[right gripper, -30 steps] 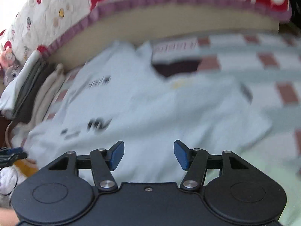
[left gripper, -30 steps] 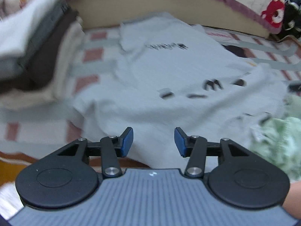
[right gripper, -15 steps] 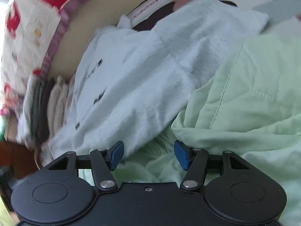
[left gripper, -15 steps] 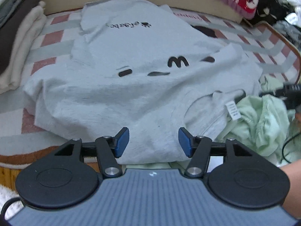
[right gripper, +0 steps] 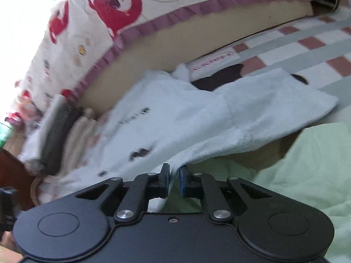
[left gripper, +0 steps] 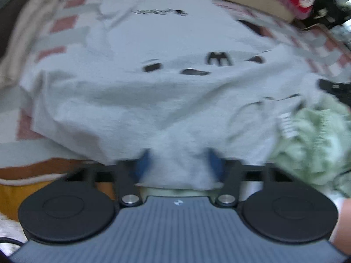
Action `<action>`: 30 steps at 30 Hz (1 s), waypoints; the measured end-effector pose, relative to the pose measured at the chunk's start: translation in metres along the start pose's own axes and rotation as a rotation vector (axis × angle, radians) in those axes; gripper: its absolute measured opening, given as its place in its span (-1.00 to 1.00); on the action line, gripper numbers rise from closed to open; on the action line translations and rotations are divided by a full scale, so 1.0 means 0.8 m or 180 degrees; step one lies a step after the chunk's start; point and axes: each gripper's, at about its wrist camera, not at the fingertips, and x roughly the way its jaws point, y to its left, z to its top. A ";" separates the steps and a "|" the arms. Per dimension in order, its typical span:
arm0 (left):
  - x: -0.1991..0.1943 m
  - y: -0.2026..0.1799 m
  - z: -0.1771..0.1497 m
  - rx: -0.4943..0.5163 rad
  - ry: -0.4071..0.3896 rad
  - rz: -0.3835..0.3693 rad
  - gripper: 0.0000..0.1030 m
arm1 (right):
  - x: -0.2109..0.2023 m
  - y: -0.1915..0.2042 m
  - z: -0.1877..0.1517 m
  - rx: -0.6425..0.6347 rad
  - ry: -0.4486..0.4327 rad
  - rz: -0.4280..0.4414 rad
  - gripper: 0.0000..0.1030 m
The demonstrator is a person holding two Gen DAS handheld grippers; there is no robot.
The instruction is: Fold clothes
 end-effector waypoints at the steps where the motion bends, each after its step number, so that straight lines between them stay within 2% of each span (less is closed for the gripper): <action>1: -0.001 0.001 0.001 -0.0029 0.0011 -0.0019 -0.83 | -0.001 -0.004 0.003 0.0061 -0.0017 0.0090 -0.68; 4: -0.006 0.004 0.003 -0.0135 -0.0013 0.0088 -0.83 | 0.021 -0.024 -0.002 0.0543 0.0135 0.0229 -0.44; 5: -0.011 0.008 0.004 -0.0194 -0.0039 0.0124 -0.76 | 0.030 -0.029 -0.005 0.0673 0.0223 0.0268 -0.31; 6: -0.017 0.014 0.004 -0.0311 -0.0058 0.0184 -0.65 | 0.039 -0.033 -0.009 0.0792 0.0309 0.0303 -0.30; 8: -0.026 0.033 0.004 -0.0702 -0.0011 0.0265 0.30 | 0.047 -0.031 -0.015 0.0763 0.0384 0.0334 -0.30; 9: -0.030 0.045 0.002 -0.0919 0.0004 0.0206 0.36 | 0.048 -0.028 -0.017 0.0709 0.0389 0.0357 -0.33; 10: -0.034 0.057 0.000 -0.1136 0.0019 0.0148 0.36 | 0.049 -0.025 -0.019 0.0655 0.0394 0.0380 -0.45; 11: -0.038 0.068 -0.003 -0.1353 0.0034 0.0089 0.36 | 0.050 -0.021 -0.021 0.0595 0.0386 0.0406 -0.77; 12: -0.040 0.079 -0.006 -0.1544 0.0053 -0.0006 0.36 | 0.042 -0.016 -0.018 0.0498 0.0266 0.0462 -0.80; 14: -0.038 0.091 -0.011 -0.1759 0.0047 -0.0144 0.36 | 0.022 -0.013 -0.005 0.0493 -0.0091 0.0752 -0.80; 15: -0.034 0.094 -0.012 -0.1815 0.0048 -0.0137 0.36 | 0.015 -0.013 0.002 0.0535 -0.0194 0.0870 -0.82; 17: -0.024 0.098 -0.010 -0.1886 0.0061 -0.0047 0.36 | 0.010 -0.012 0.016 0.0503 -0.0178 0.0866 -0.85; 19: -0.010 0.104 -0.007 -0.1971 0.0111 0.0087 0.36 | 0.009 -0.006 0.022 0.0297 -0.0115 0.0598 -0.85; 21: -0.006 0.105 -0.007 -0.2027 0.0150 0.0512 0.36 | 0.007 -0.006 0.023 0.0228 -0.0097 0.0424 -0.86; 23: -0.012 0.099 -0.011 -0.1937 0.0004 0.0990 0.35 | 0.000 -0.011 0.022 0.0217 -0.0121 0.0279 -0.90; 24: -0.017 0.096 -0.012 -0.1877 -0.0077 0.1109 0.35 | -0.004 -0.014 0.022 0.0211 -0.0133 0.0207 -0.91; 25: -0.020 0.095 -0.013 -0.1851 -0.0125 0.1112 0.35 | -0.007 -0.016 0.022 0.0195 -0.0145 0.0120 -0.91; 27: -0.025 0.097 -0.013 -0.1889 -0.0222 0.1080 0.35 | -0.015 -0.016 0.019 -0.0004 -0.0170 -0.0256 -0.91; 28: -0.025 0.098 -0.012 -0.1912 -0.0272 0.1069 0.36 | -0.015 -0.018 0.018 -0.0100 -0.0139 -0.0341 -0.91; 30: -0.025 0.103 -0.010 -0.1951 -0.0330 0.1002 0.36 | -0.010 -0.025 0.018 -0.0028 -0.0089 -0.0325 -0.91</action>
